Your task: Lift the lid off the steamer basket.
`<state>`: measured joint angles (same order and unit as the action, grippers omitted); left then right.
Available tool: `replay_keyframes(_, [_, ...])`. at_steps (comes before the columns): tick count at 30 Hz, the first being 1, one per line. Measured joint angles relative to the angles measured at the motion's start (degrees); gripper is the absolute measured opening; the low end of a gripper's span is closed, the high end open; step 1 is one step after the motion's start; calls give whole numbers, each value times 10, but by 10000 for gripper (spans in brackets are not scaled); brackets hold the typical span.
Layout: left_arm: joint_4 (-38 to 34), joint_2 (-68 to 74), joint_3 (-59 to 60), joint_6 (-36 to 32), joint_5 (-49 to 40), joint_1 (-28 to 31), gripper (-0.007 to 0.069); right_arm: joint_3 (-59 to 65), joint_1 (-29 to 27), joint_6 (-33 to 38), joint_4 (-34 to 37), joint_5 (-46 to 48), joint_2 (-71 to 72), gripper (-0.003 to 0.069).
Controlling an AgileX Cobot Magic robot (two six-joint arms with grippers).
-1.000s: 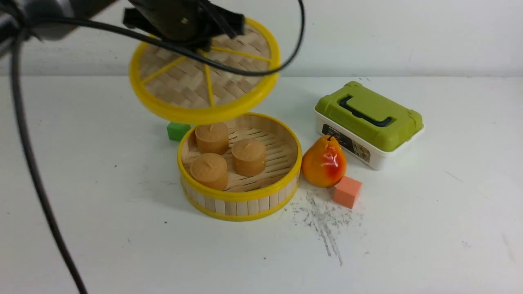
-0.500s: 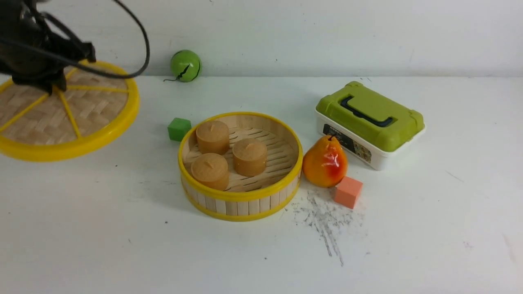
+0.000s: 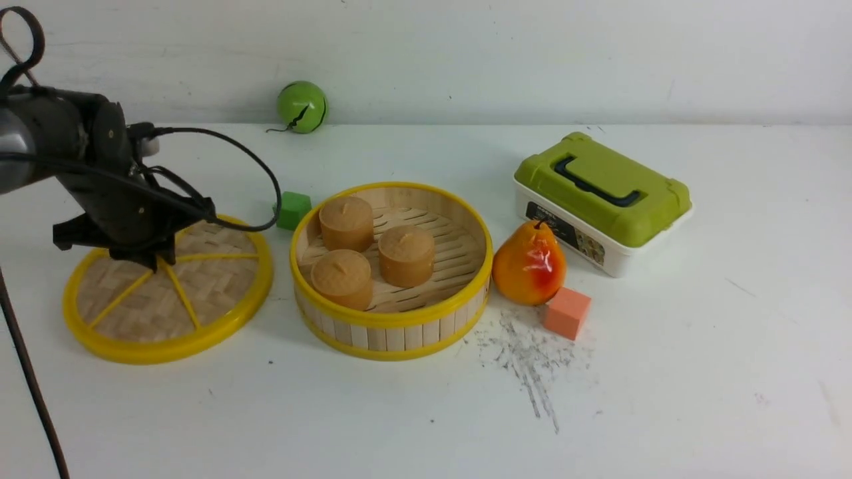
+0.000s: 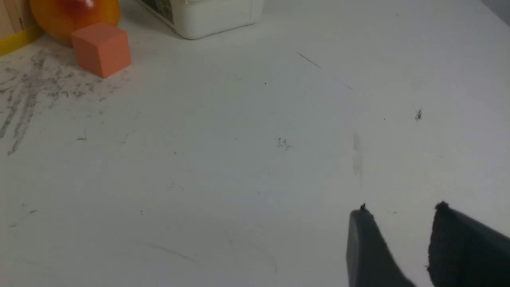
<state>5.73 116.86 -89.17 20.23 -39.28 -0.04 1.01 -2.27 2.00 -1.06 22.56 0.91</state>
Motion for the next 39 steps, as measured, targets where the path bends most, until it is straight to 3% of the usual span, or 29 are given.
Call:
replay_keyframes(2, [-8,-1,0,0,8,0,144,0,0,0,0,0,0,240])
replay_keyframes(3, [-14,-1,-1,0,11,0,218,0,0,0,0,0,0,240])
replay_keyframes(6, [-21,-8,-11,-9,-6,-1,333,0,0,0,0,0,0,240])
replay_keyframes(10, [-41,-69,-20,-46,-28,-1,381,0,0,0,0,0,0,240])
replay_keyframes(12, [-61,-115,-21,-64,-31,-1,355,0,0,0,0,0,0,240])
replay_keyframes(16, [-137,-254,-22,-120,-31,0,191,0,0,0,0,0,0,240])
replay_keyframes(20, [-261,-423,16,-226,-6,0,-8,0,0,0,0,0,0,240])
replay_keyframes(24, [-336,-543,78,-283,-1,0,-13,0,0,0,0,0,0,240])
replay_keyframes(27, [-399,-674,206,-327,1,0,-13,0,0,0,0,0,0,240])
replay_keyframes(31, [-417,-817,342,-369,29,0,-13,0,0,0,0,0,0,240])
replay_keyframes(39, [-402,-993,532,-343,51,0,-13,0,0,0,0,0,0,240])
